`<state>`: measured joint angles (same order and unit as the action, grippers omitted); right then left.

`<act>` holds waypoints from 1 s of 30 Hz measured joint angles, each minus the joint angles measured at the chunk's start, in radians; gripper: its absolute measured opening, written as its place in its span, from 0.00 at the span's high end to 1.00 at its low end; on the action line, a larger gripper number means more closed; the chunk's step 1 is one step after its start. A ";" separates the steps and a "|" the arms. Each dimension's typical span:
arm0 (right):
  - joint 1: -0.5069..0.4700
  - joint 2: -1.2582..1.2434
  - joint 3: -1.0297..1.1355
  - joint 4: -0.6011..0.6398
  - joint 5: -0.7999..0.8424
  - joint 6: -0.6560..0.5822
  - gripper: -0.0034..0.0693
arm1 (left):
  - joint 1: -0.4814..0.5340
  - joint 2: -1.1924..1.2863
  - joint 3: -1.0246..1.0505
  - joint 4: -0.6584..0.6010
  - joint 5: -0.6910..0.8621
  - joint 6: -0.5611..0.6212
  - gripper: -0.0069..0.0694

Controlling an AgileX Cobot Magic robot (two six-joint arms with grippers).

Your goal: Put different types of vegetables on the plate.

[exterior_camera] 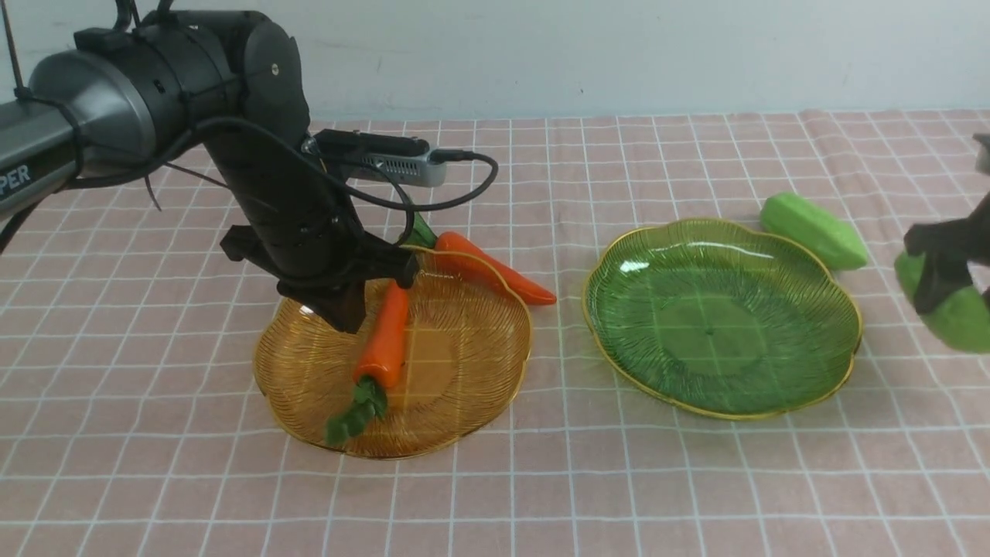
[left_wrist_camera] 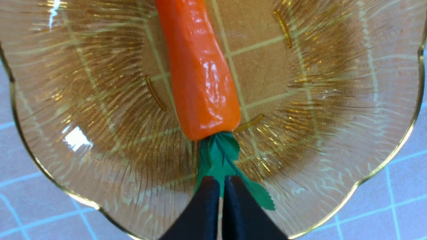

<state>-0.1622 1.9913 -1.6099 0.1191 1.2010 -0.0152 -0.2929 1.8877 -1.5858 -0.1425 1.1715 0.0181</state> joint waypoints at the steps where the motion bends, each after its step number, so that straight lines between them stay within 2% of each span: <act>1: 0.002 -0.007 -0.020 0.024 0.005 0.007 0.38 | 0.000 -0.001 0.000 0.000 0.000 0.000 0.91; 8: 0.091 -0.023 -0.056 0.172 0.021 -0.008 0.38 | 0.000 -0.006 0.000 -0.045 -0.021 0.000 0.91; 12: 0.169 -0.004 -0.056 0.180 0.025 -0.052 0.38 | 0.000 -0.006 0.000 -0.081 -0.030 0.000 0.91; 15: 0.241 0.028 -0.056 0.132 0.027 -0.072 0.36 | -0.001 -0.006 0.000 -0.097 -0.030 0.000 0.91; 19: 0.257 0.041 -0.056 0.107 0.027 -0.074 0.26 | -0.001 -0.006 0.000 -0.096 -0.029 0.000 0.91; 22: 0.258 0.041 -0.080 0.074 -0.001 -0.076 0.10 | -0.001 -0.006 0.000 -0.096 -0.020 0.000 0.91; 27: 0.216 0.053 -0.172 -0.023 -0.145 -0.032 0.06 | -0.001 -0.006 0.000 -0.096 0.014 0.001 0.91; 30: 0.166 0.105 -0.252 -0.013 -0.201 -0.014 0.07 | -0.001 -0.006 0.000 -0.096 0.038 0.001 0.91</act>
<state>0.0037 2.0965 -1.8616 0.1062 0.9997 -0.0290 -0.2939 1.8814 -1.5858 -0.2386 1.2100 0.0190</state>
